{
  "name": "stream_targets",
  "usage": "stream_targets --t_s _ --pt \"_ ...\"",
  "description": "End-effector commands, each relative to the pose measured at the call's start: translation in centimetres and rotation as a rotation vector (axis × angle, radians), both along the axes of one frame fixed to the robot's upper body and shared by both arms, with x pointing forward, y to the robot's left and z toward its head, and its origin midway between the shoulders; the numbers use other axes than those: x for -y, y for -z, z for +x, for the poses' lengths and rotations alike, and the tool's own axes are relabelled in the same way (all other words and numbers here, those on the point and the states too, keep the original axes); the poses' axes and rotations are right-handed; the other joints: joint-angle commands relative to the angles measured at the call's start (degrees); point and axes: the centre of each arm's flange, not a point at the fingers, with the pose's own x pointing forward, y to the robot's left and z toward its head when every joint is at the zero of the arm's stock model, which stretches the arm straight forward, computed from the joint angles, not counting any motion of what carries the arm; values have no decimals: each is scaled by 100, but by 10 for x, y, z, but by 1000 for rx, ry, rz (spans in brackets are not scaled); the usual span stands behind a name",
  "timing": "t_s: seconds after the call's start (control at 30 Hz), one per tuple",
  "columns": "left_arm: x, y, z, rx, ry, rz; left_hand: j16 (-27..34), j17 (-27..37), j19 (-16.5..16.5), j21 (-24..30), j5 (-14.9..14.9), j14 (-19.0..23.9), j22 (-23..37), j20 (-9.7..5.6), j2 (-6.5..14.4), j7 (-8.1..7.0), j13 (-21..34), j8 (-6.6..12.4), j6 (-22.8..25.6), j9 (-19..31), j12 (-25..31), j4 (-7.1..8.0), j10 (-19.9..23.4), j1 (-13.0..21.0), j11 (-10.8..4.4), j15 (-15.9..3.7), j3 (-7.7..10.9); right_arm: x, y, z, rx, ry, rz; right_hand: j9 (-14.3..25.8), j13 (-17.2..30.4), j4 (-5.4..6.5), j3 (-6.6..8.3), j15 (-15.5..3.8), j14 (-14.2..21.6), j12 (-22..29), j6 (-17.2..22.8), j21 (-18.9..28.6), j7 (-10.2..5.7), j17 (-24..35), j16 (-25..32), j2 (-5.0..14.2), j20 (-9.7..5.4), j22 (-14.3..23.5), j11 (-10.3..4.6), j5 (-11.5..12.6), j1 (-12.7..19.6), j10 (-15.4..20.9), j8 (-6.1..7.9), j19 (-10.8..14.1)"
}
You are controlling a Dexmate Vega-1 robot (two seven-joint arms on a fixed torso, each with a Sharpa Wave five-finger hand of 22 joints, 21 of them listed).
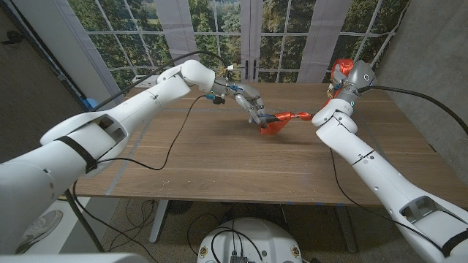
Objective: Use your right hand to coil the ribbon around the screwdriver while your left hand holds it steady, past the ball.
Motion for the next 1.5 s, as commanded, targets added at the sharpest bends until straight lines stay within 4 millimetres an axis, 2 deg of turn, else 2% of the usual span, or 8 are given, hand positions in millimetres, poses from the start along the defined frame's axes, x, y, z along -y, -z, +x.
stream_targets --t_s 0.03,0.27,0.33,0.6,0.93,1.5 --pt "3 7 1 59 -78 17 -3 -12 17 28 24 64 10 7 622 -323 338 9 803 136 8 -195 968 609 -906 -245 461 -29 -14 -29 103 -112 -77 761 563 -125 171 -768 177 480 1289 31 -248 23 14 545 -35 12 -376 25 514 576 370 -8" --pt "3 8 1 91 -106 18 2 -9 24 32 21 53 8 -2 621 -296 333 8 811 129 4 -198 976 620 -904 -240 450 -57 -24 -44 133 -167 -156 761 572 -124 169 -771 199 487 1288 34 -250 13 12 545 -36 13 -370 27 511 580 370 -4" --pt "2 8 1 116 -122 14 8 3 26 34 21 46 8 4 619 -299 344 10 814 130 4 -202 964 626 -903 -239 450 -62 -26 -46 142 -209 -155 761 581 -124 170 -784 181 490 1290 37 -244 24 7 543 -38 13 -369 27 508 572 370 5" --pt "-7 4 -4 235 -191 -31 7 -28 35 37 18 74 6 -1 617 -303 325 13 811 138 -5 -205 981 637 -913 -250 443 -74 -21 -57 106 -177 -202 765 586 -128 174 -787 196 491 1286 47 -246 37 10 541 -38 13 -367 30 510 569 369 28" --pt "-22 -1 -2 269 -244 -77 6 -48 45 40 16 86 4 -1 617 -312 342 12 814 134 -2 -201 976 642 -945 -251 434 -65 -8 -72 107 -121 -195 765 579 -133 185 -761 203 490 1292 48 -253 45 -2 533 -34 12 -366 32 511 580 368 28" --pt "-32 -2 0 285 -276 -102 14 -44 48 38 16 90 2 -11 612 -322 334 3 818 116 -10 -196 987 646 -925 -248 431 -53 10 -68 65 -95 -156 767 562 -126 186 -777 219 484 1298 47 -254 43 -18 526 -27 12 -383 33 491 594 367 21"
